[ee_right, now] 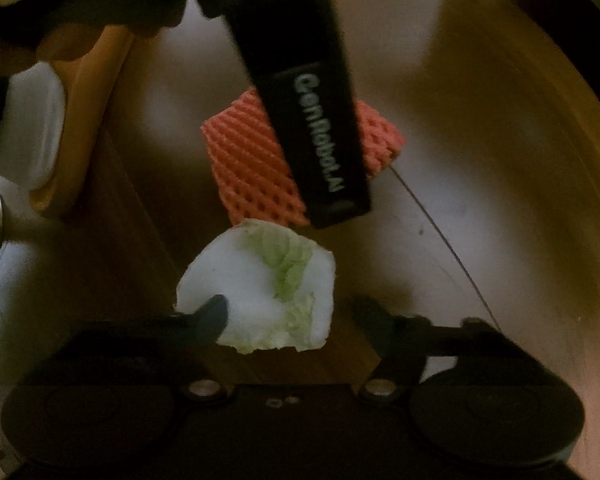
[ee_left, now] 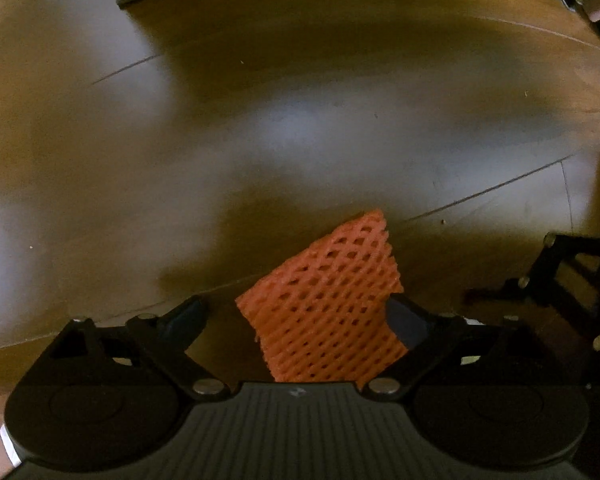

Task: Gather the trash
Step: 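Grasp the orange foam net with the left tool while the right tool grasps the cabbage leaf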

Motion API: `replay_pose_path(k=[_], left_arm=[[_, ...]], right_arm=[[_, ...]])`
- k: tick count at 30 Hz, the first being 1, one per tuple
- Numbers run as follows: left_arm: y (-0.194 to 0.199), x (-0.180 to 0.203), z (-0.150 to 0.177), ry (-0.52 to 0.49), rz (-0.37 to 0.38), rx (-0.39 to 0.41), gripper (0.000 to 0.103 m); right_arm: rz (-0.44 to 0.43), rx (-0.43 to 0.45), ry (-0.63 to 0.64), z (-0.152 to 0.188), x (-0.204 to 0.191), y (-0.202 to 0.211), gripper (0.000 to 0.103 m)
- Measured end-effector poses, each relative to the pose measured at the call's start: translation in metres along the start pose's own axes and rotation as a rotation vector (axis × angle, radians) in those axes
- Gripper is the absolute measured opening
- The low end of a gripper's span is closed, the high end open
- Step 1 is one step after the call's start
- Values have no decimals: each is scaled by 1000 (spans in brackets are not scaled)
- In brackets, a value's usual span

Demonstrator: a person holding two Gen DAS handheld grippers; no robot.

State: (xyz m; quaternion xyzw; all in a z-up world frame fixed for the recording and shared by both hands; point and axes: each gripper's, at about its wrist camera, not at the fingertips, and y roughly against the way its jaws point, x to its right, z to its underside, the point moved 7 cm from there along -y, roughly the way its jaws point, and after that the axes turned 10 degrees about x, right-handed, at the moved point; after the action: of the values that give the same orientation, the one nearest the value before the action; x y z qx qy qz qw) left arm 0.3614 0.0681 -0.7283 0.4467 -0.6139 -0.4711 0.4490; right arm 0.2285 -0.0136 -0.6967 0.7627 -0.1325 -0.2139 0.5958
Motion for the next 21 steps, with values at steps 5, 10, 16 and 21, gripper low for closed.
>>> replay_pose_path(k=[5, 10, 16, 21], left_arm=[[4, -1, 0, 9, -37, 30, 72], [12, -7, -4, 56, -6, 30, 37], [30, -17, -13, 93, 14, 27, 12], [62, -9, -21, 39, 55, 64, 10]], right_arm=[[-7, -8, 33, -3, -7, 0, 40], [-12, -21, -62, -1, 6, 10, 17], [17, -4, -153, -1, 18, 38, 5], [102, 15, -236, -7, 33, 75, 5]])
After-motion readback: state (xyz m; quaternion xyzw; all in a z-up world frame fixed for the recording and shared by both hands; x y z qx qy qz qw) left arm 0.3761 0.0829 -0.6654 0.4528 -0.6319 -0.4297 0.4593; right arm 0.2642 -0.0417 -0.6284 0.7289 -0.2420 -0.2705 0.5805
